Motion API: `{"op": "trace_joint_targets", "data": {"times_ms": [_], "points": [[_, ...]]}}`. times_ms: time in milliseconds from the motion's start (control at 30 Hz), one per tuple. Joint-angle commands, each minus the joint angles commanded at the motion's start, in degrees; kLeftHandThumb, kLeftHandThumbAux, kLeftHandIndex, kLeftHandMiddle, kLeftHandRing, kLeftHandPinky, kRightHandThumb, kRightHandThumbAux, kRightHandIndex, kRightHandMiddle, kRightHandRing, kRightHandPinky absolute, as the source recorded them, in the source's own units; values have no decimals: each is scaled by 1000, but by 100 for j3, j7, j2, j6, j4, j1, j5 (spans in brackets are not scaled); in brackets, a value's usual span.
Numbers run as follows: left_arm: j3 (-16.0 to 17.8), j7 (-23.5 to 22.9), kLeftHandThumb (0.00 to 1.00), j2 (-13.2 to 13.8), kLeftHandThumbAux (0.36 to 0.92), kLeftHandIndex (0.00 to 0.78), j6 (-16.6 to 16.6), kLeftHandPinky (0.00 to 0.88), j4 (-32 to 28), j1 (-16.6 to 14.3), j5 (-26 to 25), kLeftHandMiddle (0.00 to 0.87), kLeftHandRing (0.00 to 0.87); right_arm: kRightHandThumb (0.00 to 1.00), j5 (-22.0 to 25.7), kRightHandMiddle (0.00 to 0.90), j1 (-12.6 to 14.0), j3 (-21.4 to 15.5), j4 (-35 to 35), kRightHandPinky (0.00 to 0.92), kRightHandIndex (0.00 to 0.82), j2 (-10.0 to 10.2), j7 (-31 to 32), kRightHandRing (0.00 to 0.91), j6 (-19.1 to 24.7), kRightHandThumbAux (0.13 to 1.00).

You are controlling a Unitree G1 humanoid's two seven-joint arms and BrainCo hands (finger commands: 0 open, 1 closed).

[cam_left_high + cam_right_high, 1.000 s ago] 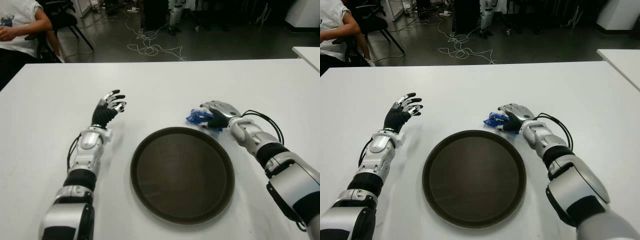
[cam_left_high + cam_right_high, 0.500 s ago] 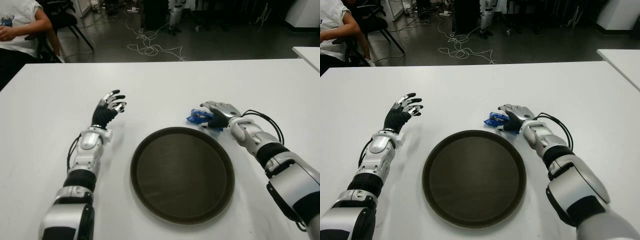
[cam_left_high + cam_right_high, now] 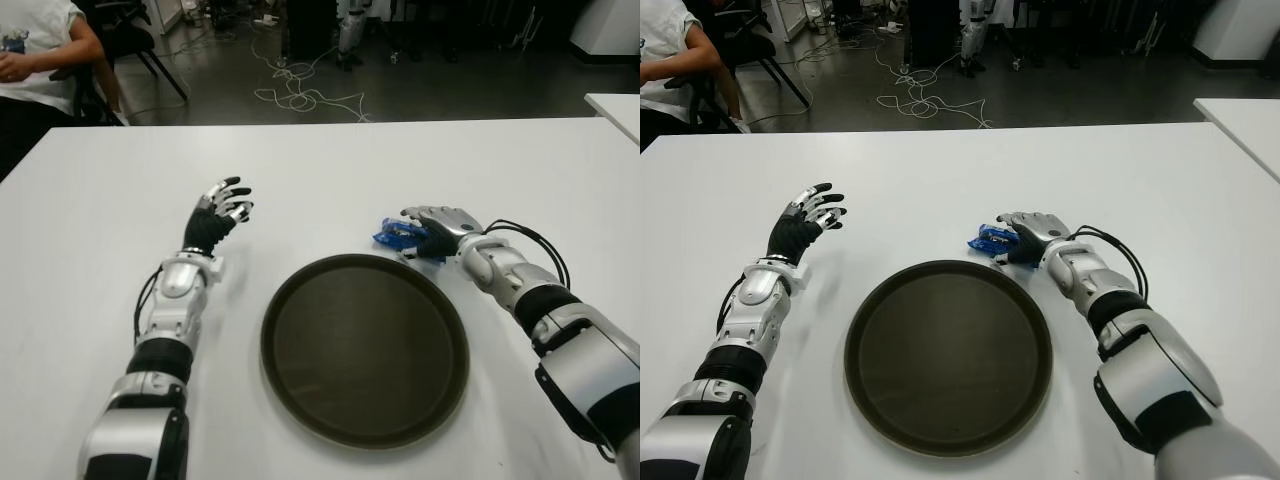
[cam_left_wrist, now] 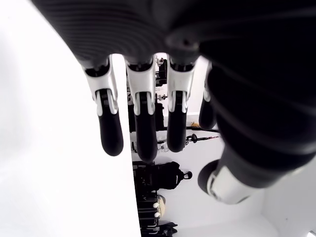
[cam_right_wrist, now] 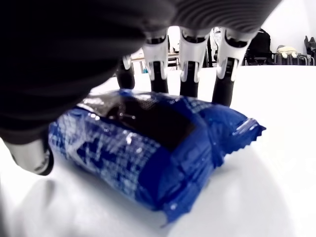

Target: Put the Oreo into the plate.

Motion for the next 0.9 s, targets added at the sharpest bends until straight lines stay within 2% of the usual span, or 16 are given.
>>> {"op": "trace_joint_targets", "data": {"times_ms": [67,233,400,567,700,900], "points": [[-2,1,520,2,746,186,5,335,4,-5,-1,268,292,230,9,281,-21,-4,-25,328,203,-17,68,299,-34,482],[-21,-19,518,17,756,189,-22,326,-2,-4,9,268,287,235,52,419,-24,-41,-80,414,346,-40,199,447,-59,529],[-31,-31,509,17,757,185,-51,329,-2,2,15,265,285,259,68,481,-25,-68,-121,436,427,-42,293,506,2,561],[-35,-39,509,14,760,185,-48,333,-24,13,13,267,287,233,67,478,-28,-83,-154,414,439,-42,355,494,56,572],[-43,-40,518,18,759,189,-46,326,-38,17,21,267,285,211,54,521,-28,-80,-182,413,479,-48,347,537,89,576],[-49,-37,511,13,765,187,-47,322,-53,22,23,263,283,248,44,572,-29,-79,-233,399,516,-68,348,572,142,607]]}}
